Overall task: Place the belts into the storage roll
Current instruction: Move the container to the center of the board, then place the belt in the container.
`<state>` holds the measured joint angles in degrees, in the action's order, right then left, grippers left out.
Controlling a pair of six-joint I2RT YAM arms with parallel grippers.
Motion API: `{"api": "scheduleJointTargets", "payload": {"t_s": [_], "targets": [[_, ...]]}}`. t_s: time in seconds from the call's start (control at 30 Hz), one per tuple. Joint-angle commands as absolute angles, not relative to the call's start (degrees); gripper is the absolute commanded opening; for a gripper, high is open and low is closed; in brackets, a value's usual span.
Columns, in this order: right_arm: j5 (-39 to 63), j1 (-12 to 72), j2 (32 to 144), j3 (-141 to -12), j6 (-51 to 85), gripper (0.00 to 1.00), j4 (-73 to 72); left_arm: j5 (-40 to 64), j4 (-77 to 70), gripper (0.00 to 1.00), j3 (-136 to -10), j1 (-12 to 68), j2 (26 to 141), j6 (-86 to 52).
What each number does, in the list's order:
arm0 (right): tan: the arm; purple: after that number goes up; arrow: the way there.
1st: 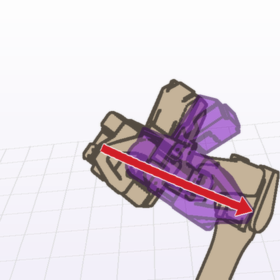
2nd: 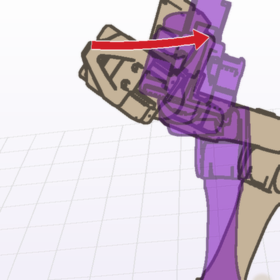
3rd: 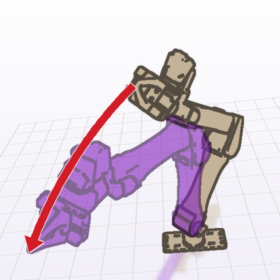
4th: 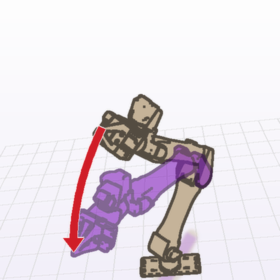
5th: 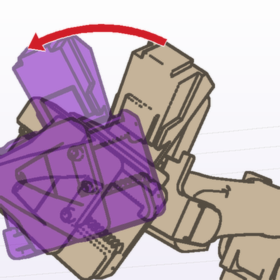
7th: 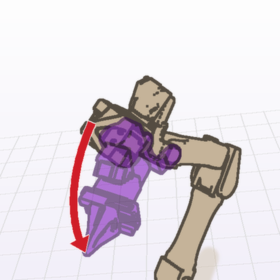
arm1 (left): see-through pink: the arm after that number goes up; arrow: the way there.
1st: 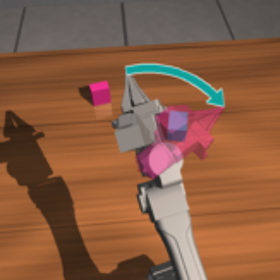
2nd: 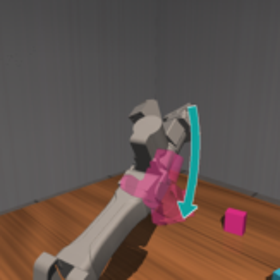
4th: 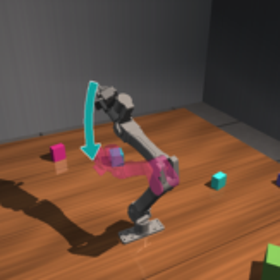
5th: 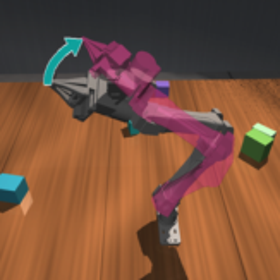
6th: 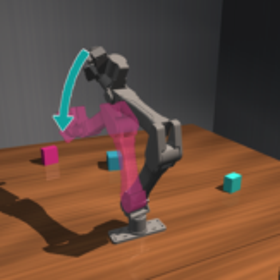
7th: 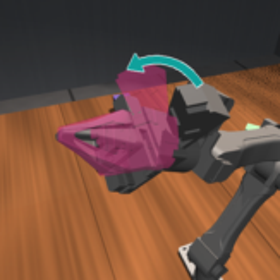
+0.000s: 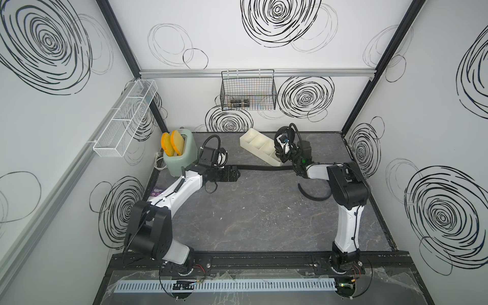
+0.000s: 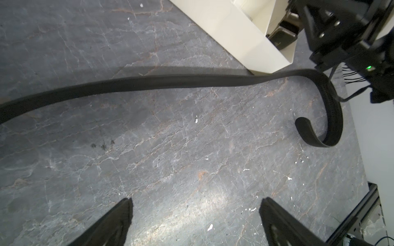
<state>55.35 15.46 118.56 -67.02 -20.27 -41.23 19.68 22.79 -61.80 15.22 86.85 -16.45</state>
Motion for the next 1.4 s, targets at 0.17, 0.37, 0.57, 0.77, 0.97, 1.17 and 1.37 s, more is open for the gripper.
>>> {"api": "scheduleJointTargets", "payload": {"t_s": [0.17, 0.37, 0.57, 0.77, 0.97, 1.17, 1.37], "targets": [[56.91, 18.46, 117.52, -63.85, -24.86, 0.0, -39.73, 22.77, 17.8, 0.98, -78.33, 16.41, 96.65, -18.47], [56.8, 21.03, 115.8, -59.76, -22.38, 0.0, -42.4, 22.14, 18.85, 0.98, -92.92, 20.22, 106.97, -17.99], [56.84, 22.22, 114.45, -58.27, -21.61, 0.0, -42.34, 21.35, 20.13, 0.98, -103.26, 22.93, 115.1, -17.1], [57.78, 22.22, 113.66, -58.25, -22.56, 0.0, -40.02, 20.58, 21.4, 0.98, -110.75, 25.88, 121.52, -14.75], [58.8, 21.97, 112.95, -57.97, -22.92, 0.0, -39.29, 21.15, 20.66, 0.98, -113.36, 26.19, 125.42, -15.18], [59.28, 22.09, 113.09, -57.7, -23.51, 0.0, -38.53, 23.37, 19.54, 0.98, -116.05, 26.7, 129.2, -15.53], [59.5, 22.06, 114.03, -58.61, -23.44, 0.0, -38.44, 24.43, 19.34, 0.86, -117.38, 27.77, 131.67, -15.47]]}}
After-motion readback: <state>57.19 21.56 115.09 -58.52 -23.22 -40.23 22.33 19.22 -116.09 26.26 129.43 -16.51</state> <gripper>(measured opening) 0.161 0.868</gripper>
